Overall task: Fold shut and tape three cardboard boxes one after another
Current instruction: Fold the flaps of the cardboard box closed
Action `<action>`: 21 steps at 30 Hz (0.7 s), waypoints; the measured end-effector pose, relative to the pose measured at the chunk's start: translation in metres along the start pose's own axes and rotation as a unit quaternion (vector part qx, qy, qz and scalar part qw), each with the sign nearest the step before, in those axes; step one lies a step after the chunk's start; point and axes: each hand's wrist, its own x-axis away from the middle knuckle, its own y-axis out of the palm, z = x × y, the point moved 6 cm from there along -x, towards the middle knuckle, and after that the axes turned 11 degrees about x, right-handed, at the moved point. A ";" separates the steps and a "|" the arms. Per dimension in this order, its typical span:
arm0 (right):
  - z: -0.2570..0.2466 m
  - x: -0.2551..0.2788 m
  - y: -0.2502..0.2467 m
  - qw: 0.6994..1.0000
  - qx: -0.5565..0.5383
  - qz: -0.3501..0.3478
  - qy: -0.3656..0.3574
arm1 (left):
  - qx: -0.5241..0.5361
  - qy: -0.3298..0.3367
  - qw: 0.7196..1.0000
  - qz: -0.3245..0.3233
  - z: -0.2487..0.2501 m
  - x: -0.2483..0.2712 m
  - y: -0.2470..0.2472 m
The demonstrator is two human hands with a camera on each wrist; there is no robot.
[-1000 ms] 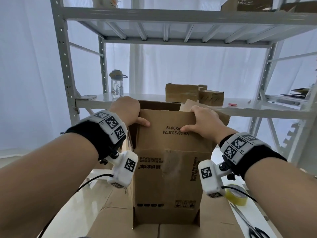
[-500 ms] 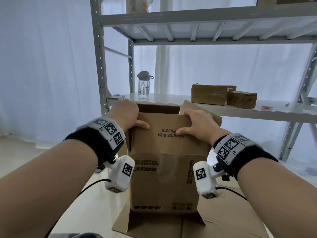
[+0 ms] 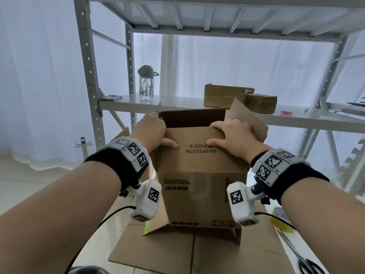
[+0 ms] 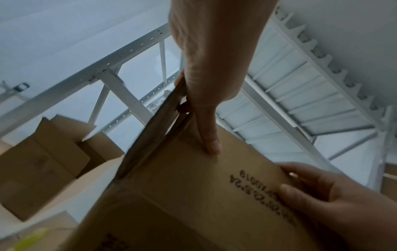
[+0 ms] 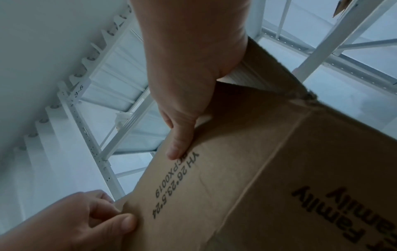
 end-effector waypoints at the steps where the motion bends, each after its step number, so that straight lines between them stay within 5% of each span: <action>1: -0.002 -0.002 0.002 1.000 0.017 -0.001 -0.001 | 0.007 0.000 1.000 0.003 -0.004 -0.001 0.001; 7: -0.006 -0.013 -0.017 0.993 0.104 0.047 -0.018 | 0.049 -0.034 0.997 -0.039 -0.020 -0.015 0.004; 13: 0.000 -0.012 -0.045 0.995 0.067 0.069 0.006 | 0.025 -0.055 0.997 -0.048 -0.013 -0.019 -0.035; 21: 0.030 0.003 0.009 0.990 0.119 -0.052 0.062 | -0.035 0.010 0.999 -0.035 0.032 -0.033 -0.034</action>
